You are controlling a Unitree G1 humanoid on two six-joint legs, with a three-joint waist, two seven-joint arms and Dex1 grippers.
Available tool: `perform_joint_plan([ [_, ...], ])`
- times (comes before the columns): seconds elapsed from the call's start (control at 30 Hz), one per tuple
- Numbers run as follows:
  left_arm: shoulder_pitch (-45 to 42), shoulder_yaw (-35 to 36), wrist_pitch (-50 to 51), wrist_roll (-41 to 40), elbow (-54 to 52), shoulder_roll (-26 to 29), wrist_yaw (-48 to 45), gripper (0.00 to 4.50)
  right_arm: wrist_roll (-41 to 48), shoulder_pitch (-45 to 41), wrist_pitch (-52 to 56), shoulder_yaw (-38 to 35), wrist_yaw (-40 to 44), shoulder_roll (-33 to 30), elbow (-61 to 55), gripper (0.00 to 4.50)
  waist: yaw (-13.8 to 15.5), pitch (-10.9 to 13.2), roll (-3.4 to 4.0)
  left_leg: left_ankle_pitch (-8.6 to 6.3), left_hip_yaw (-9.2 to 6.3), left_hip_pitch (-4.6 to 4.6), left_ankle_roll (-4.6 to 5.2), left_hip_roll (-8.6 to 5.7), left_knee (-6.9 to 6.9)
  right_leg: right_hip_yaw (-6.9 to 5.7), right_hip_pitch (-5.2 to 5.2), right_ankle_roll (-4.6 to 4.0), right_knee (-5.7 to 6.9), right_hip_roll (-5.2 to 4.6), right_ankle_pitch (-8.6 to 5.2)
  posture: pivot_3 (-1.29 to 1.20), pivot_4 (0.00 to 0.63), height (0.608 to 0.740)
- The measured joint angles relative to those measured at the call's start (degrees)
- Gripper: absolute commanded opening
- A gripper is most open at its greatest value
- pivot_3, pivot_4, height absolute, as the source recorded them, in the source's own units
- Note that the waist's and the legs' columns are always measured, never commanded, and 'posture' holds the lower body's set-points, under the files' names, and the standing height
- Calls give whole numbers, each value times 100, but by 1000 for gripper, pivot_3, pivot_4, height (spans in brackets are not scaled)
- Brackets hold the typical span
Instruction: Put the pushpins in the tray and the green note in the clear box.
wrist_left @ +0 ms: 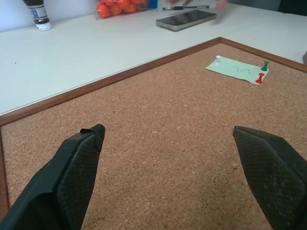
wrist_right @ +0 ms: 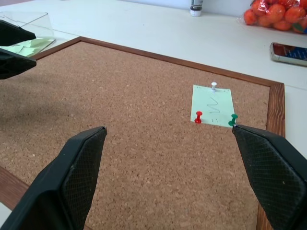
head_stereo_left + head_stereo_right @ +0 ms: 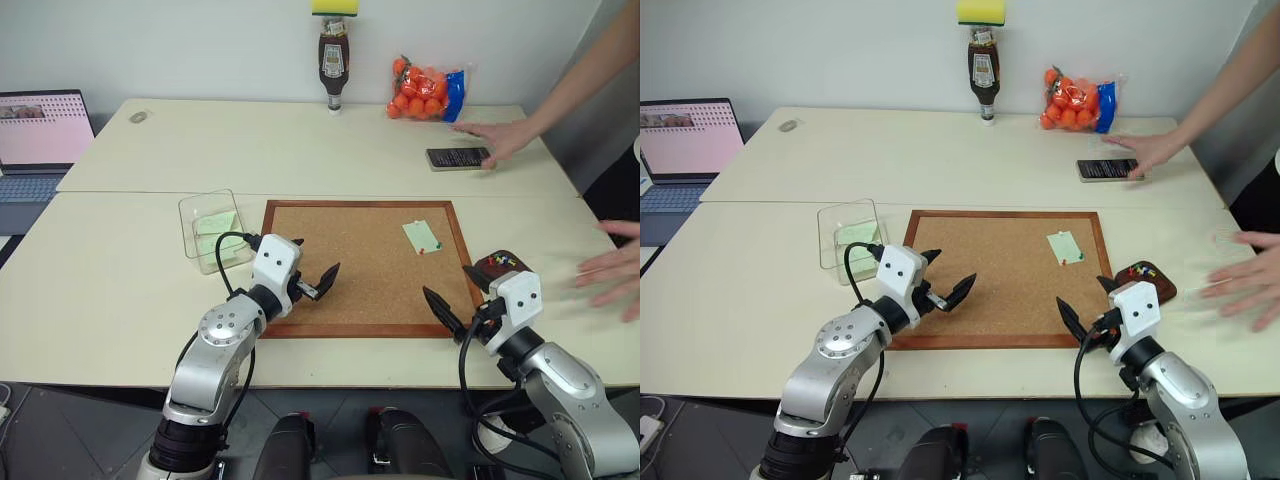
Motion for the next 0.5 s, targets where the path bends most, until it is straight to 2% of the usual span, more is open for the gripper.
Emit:
perform_joint_plan([
  [0.5,-256,12,-5,192,388,-7,268,4500,6,-44,3,-19,-27,51,0,4460,0,0,0,0,0,1,0,0,0,0,0,8,0,1,5,0,150,740],
])
